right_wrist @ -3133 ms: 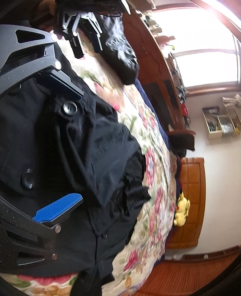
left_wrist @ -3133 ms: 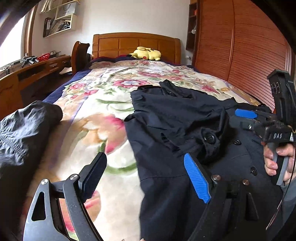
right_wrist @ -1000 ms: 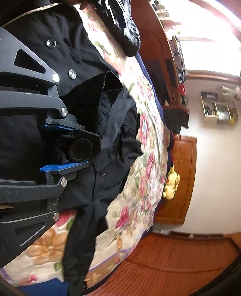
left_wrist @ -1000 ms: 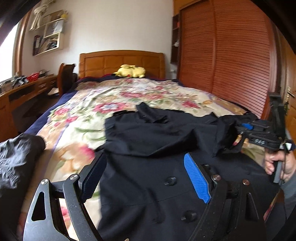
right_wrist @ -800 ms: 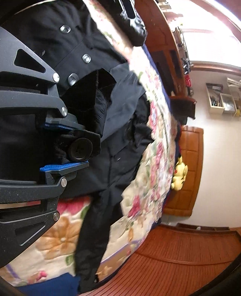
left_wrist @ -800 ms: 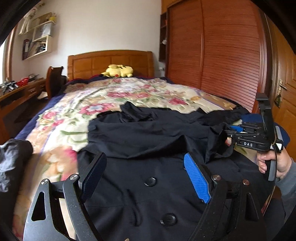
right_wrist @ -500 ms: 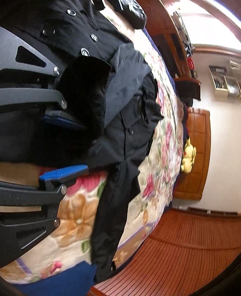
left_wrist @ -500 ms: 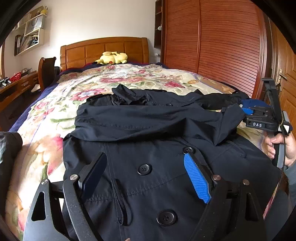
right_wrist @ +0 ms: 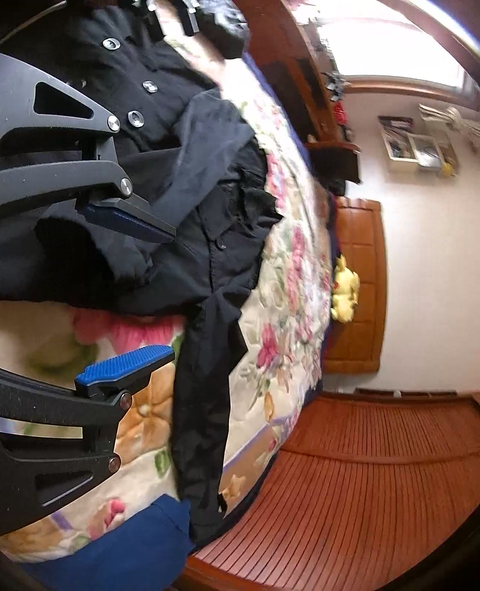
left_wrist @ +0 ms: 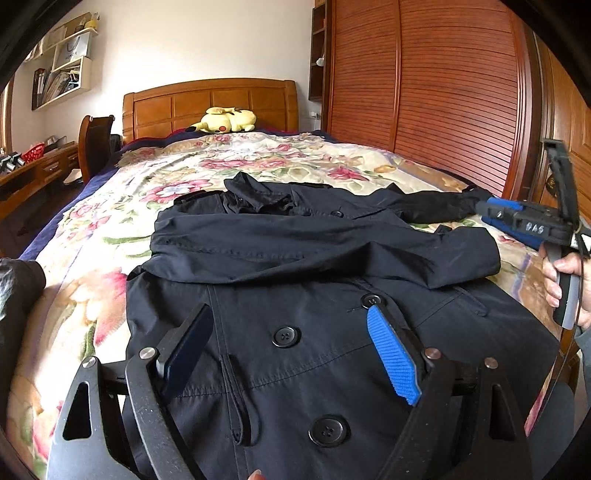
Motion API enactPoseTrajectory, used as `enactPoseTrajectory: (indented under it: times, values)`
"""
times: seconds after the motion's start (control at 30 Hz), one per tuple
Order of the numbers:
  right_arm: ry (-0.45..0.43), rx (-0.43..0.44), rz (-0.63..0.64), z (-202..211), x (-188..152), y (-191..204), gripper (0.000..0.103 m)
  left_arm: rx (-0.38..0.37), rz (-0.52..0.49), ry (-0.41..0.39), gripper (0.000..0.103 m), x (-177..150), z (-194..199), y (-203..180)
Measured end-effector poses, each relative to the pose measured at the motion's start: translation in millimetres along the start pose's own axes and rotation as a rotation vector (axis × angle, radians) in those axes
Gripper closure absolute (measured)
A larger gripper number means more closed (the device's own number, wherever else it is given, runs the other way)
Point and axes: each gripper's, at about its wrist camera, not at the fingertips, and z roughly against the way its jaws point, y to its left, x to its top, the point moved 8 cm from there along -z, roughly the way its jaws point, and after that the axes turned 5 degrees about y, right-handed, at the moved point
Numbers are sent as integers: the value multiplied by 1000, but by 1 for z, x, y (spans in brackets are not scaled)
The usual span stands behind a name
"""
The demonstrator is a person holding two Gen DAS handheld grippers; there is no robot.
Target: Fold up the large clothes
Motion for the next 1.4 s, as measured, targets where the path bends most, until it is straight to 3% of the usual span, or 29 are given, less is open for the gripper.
enactPoseTrajectory:
  times: [0.33,0.63,0.67,0.73,0.8,0.93,1.07,1.13,1.23,1.33,1.4]
  values:
    - [293,19,55,-76,-40,6,43,7,-8,10,17,-3,0,-1]
    - [316,46,107,-89,-42,12,44,10,-6,15,17,-5,-1,2]
    - [311,54,114,-85,-44,11,46,11,-8,16,17,-5,-1,2]
    - [297,87,138,-80,-42,13,69,14,-12,16,17,-5,-1,1]
    - [256,92,161,-72,-38,16,85,15,-13,18,17,-5,-2,1]
    - [151,71,167,-52,-13,5,90,18,-11,20,17,-6,-4,1]
    - [95,-134,97,-50,11,-30,87,19,-10,21,17,-6,-4,1]
    - [102,-205,100,-56,15,-38,57,18,-10,21,17,-6,-4,1]
    - [111,-155,110,-61,15,-29,46,19,-7,19,17,-6,-5,1]
    - [98,-111,130,-64,16,-14,46,21,-3,19,17,-6,-5,2]
    - [101,-30,133,-66,19,-2,46,24,-2,17,17,-6,-5,3]
